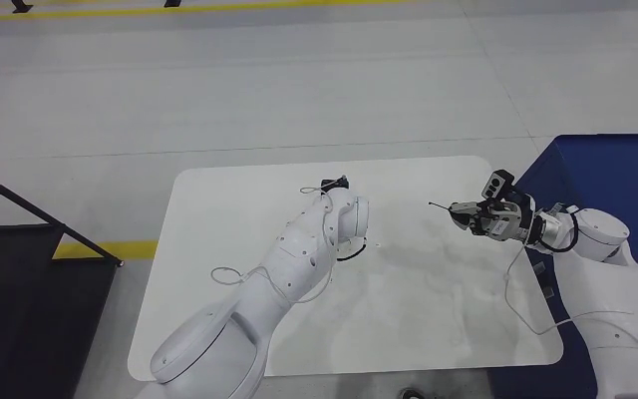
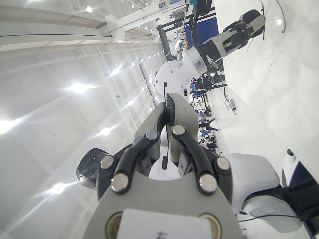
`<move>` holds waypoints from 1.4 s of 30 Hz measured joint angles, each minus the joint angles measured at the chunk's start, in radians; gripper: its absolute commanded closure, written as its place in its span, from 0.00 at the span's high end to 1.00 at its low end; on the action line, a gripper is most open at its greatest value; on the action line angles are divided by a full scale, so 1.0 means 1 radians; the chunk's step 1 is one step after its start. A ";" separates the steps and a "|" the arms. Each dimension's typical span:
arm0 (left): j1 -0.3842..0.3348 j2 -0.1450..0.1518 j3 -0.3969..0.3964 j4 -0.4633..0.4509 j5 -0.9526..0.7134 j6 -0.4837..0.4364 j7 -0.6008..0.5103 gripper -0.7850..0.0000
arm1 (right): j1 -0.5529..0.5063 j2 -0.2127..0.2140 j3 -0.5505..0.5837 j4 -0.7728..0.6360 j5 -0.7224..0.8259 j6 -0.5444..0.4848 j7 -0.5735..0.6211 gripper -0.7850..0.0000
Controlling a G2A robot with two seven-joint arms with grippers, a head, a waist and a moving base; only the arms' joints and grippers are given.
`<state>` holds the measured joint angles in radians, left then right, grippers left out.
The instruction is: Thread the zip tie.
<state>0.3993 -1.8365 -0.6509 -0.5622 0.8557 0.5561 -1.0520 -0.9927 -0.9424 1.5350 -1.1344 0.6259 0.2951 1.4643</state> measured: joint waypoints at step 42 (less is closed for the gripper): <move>0.000 -0.041 -0.036 0.105 0.046 -0.037 0.026 0.10 | 0.000 0.000 0.000 0.000 0.000 0.000 0.000 0.00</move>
<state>0.3994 -1.8771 -0.6872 -0.4569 0.9013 0.5191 -1.0258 -0.9927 -0.9424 1.5350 -1.1344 0.6259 0.2951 1.4643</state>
